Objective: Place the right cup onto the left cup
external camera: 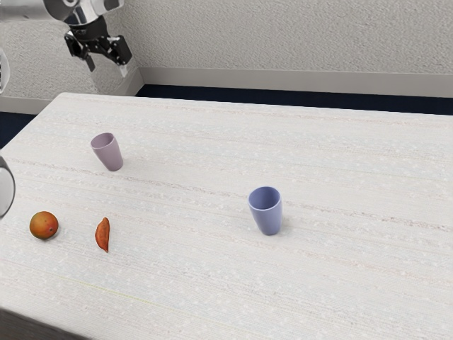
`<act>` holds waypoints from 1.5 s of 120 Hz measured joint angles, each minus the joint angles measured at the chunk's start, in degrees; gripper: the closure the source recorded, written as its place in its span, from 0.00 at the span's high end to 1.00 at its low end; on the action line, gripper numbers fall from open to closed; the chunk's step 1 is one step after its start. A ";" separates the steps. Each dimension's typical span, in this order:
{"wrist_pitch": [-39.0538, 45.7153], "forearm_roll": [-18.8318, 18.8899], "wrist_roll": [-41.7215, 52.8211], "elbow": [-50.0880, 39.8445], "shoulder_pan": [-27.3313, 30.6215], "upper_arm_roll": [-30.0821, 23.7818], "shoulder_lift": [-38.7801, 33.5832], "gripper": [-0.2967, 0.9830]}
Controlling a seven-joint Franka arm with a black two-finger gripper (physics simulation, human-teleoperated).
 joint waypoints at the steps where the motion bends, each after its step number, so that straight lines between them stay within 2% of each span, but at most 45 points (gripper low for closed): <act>1: -0.08 0.01 0.02 -0.03 -0.15 0.00 0.00 0.76; 15: -0.50 -0.06 0.49 -0.25 -0.37 -1.84 0.06 0.76; 30: -0.30 0.25 1.05 -0.98 9.29 -14.58 -0.09 0.76; 36: -0.10 0.18 1.23 -0.94 11.36 -17.48 0.47 0.76; 47: 1.67 -0.31 1.05 -0.81 11.94 -20.23 3.27 0.76; 57: 3.80 -0.88 -0.62 -1.96 9.63 -22.05 5.49 0.76; 79: 10.51 -4.42 -9.46 -10.71 4.09 -25.28 5.43 0.75; 105: 18.25 -5.23 -22.55 -23.78 -1.18 -28.88 1.26 0.75; 136: 18.98 -4.98 -32.25 -29.55 -2.57 -30.57 -1.67 0.75; 180: 21.31 -4.93 -39.51 -33.05 -3.00 -31.33 -1.13 0.75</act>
